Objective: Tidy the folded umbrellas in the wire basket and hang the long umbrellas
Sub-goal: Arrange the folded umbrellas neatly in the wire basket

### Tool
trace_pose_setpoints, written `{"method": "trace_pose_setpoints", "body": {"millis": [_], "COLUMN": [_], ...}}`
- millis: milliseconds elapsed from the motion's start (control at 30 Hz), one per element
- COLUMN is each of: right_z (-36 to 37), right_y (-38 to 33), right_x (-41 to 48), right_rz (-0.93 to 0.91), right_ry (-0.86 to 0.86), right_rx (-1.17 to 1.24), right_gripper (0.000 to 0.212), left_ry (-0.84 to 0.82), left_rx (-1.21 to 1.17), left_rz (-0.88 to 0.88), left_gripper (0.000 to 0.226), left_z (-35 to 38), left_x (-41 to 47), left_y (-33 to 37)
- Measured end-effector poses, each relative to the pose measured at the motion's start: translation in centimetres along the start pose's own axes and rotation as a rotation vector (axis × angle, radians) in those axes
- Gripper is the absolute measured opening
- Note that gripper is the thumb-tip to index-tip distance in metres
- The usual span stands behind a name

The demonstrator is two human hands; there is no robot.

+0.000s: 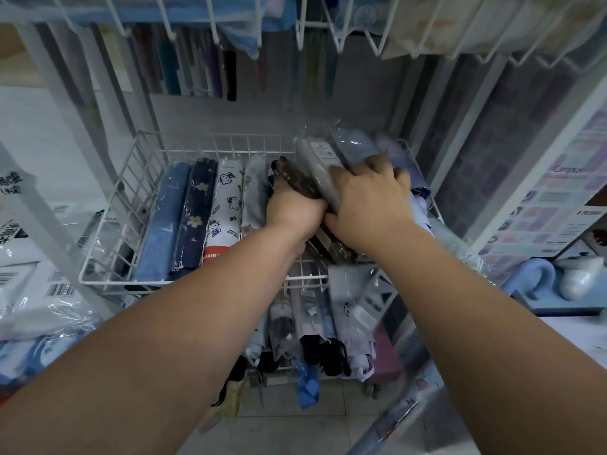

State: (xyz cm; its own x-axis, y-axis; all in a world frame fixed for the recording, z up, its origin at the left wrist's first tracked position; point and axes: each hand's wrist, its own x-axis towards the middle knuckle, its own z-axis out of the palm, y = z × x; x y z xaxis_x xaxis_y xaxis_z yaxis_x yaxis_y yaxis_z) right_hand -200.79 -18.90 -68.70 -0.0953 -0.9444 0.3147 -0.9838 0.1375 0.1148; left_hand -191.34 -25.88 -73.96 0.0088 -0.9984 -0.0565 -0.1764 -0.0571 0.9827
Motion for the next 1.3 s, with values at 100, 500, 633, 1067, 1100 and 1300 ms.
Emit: {"method": "trace_pose_setpoints", "body": {"millis": [100,500,633,1067,1100,1300], "right_z": [0.2,2.0,2.3,0.1,0.3,0.0], "right_y": [0.4,-3.8,-4.7,-11.3,-11.7,-14.6], "right_x": [0.0,0.7,1.2,2.5,2.7,3.8], "right_rz": [0.008,0.015,-0.019,-0.017,-0.016,0.031], "right_ry": [0.012,-0.099,-0.072,-0.132,-0.157,-0.196], "right_rx": [0.023,-0.187,-0.169,0.237,0.297,0.794], "right_gripper": [0.06,0.065,0.061,0.053,0.052,0.049], "left_ry": [0.011,0.074,0.129,0.287,0.293,0.258], "left_rx": [-0.09,0.183,0.221,1.116,1.125,1.145], "left_rz": [0.092,0.255,0.242,0.422,0.438,0.501], "left_gripper": [0.043,0.046,0.063,0.032,0.029,0.027], "left_z": [-0.2,-10.3,-14.7,-21.9,-22.1,-22.6], "left_x": [-0.7,0.1,0.5,3.9,3.9,2.4], "left_y": [0.5,1.8,1.3,-1.7,-1.8,-2.0]}}
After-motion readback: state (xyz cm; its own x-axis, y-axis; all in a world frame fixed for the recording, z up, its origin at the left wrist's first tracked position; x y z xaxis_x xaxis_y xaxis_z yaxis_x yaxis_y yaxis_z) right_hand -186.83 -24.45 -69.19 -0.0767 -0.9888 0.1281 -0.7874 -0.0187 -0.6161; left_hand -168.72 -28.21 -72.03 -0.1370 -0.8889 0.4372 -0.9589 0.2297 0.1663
